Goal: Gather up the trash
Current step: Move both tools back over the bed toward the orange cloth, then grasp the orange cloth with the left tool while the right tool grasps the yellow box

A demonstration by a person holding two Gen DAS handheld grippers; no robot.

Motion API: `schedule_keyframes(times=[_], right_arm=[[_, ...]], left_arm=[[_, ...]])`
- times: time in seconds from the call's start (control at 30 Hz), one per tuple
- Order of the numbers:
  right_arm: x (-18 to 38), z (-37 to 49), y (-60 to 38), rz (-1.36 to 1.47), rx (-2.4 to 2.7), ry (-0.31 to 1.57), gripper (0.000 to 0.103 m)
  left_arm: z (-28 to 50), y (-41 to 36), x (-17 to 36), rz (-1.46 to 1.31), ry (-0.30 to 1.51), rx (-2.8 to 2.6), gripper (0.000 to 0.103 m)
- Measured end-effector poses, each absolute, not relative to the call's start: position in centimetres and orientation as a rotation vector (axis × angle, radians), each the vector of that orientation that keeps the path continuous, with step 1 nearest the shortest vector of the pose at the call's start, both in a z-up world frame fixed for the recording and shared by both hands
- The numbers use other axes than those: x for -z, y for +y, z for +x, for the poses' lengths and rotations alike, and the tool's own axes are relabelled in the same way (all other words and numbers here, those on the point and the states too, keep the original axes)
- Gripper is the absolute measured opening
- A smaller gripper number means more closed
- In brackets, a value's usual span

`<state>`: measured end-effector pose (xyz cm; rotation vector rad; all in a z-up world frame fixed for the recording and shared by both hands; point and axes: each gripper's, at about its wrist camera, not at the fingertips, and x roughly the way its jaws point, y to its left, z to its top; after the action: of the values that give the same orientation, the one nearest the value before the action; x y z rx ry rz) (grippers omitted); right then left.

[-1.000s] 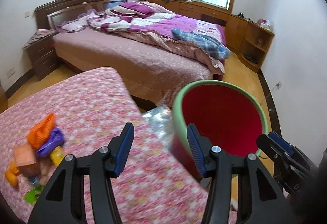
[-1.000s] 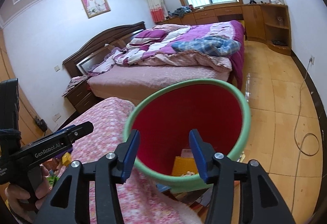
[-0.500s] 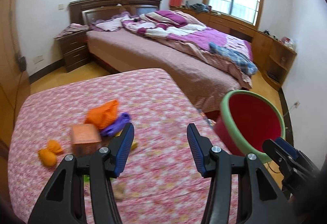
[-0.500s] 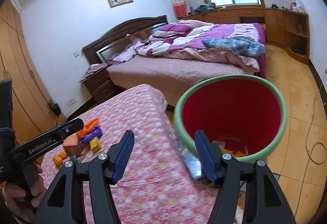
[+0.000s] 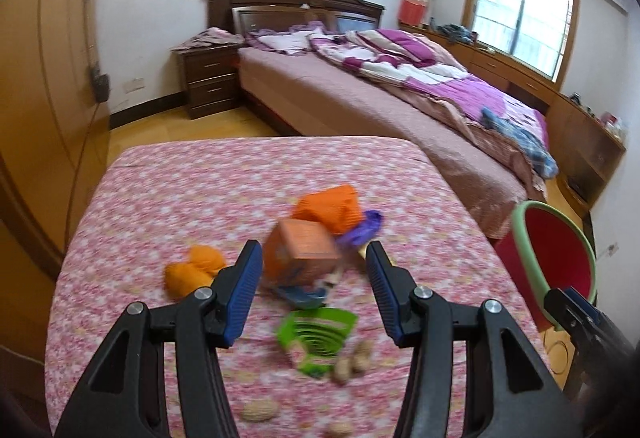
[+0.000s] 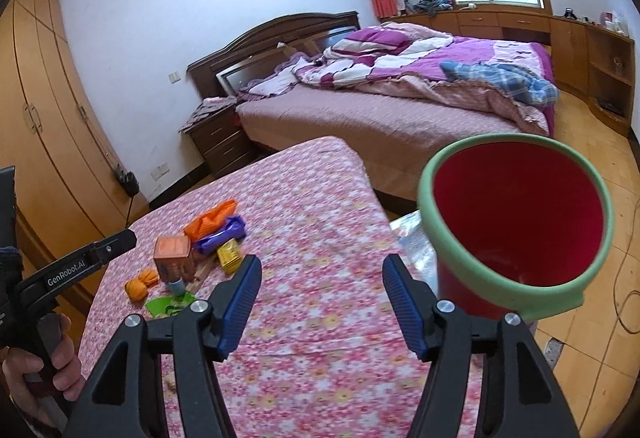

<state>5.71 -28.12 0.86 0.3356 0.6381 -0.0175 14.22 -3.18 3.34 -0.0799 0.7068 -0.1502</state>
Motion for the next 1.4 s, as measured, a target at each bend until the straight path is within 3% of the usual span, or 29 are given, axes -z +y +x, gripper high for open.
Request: schedule_keyframes(times=[0.73, 1.4], right_arm=[[1.1, 10.9, -21.8, 0.254, -0.094, 0.747, 0.067], [5.1, 18.6, -18.5, 0.175, -0.173, 0.867, 0.067]], left_arm=[[17.5, 6.4, 3.4, -0.169, 0.843, -0.049, 0.055], [19.7, 6.3, 6.4, -0.245, 0.893, 0.038, 0.055]])
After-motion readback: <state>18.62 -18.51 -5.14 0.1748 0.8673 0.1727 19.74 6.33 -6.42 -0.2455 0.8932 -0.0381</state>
